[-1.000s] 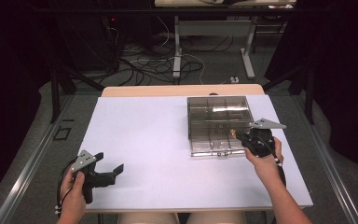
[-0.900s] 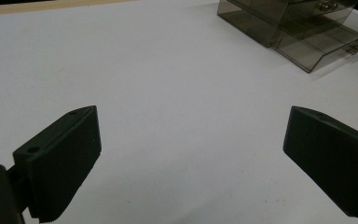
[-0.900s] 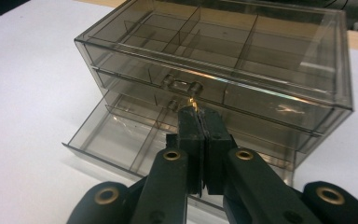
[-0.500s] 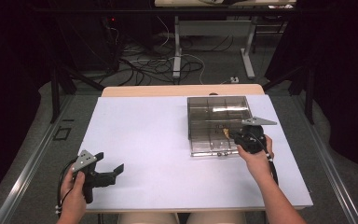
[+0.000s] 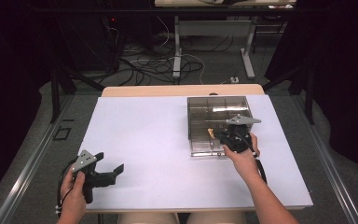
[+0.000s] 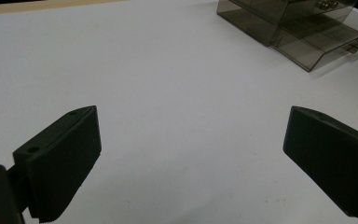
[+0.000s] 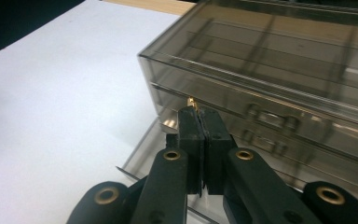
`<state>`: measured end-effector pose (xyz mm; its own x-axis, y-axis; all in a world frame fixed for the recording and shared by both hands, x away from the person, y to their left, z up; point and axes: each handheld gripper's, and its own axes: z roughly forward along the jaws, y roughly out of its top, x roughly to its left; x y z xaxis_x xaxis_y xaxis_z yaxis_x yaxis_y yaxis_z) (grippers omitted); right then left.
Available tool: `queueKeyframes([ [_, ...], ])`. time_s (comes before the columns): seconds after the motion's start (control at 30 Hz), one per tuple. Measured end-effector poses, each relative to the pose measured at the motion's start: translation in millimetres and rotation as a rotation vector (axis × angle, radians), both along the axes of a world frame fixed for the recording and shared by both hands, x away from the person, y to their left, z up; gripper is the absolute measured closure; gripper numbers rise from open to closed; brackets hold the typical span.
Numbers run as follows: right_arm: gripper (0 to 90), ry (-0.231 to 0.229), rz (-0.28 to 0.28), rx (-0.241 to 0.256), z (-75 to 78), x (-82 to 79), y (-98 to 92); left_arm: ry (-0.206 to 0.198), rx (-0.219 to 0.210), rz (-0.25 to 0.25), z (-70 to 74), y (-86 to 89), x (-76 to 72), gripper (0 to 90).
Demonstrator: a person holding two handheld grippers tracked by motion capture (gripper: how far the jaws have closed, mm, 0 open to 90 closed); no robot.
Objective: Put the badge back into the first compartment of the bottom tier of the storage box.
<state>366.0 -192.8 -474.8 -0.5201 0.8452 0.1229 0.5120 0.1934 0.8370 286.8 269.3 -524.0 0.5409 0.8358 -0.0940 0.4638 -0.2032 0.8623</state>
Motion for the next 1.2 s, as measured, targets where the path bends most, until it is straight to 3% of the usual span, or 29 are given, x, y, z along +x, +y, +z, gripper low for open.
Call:
queueKeyframes([
  [0.37, 88.6, -0.002, 0.049, -0.002, -6.4, -2.9, 23.8, 0.004, -0.011, 0.004, -0.4, 0.2, -0.3, 4.1],
  [0.47, 88.6, -0.005, 0.05, -0.013, -8.8, -3.8, 26.0, 0.01, -0.01, -0.001, -0.1, 0.4, -0.4, 4.1],
  [0.5, 88.6, -0.002, 0.052, -0.038, -11.8, -3.9, 28.3, 0.011, -0.007, -0.003, 0.3, 0.4, -0.6, 4.1],
  [1.0, 88.6, 0.045, 0.035, -0.122, -38.6, 1.1, 27.1, 0.004, -0.009, -0.004, 0.5, 0.8, -1.4, 4.1],
  [1.2, 88.6, 0.057, 0.018, -0.13, -43.1, 2.8, 25.4, 0.01, -0.014, -0.001, 0.1, 0.8, -1.2, 4.1],
])
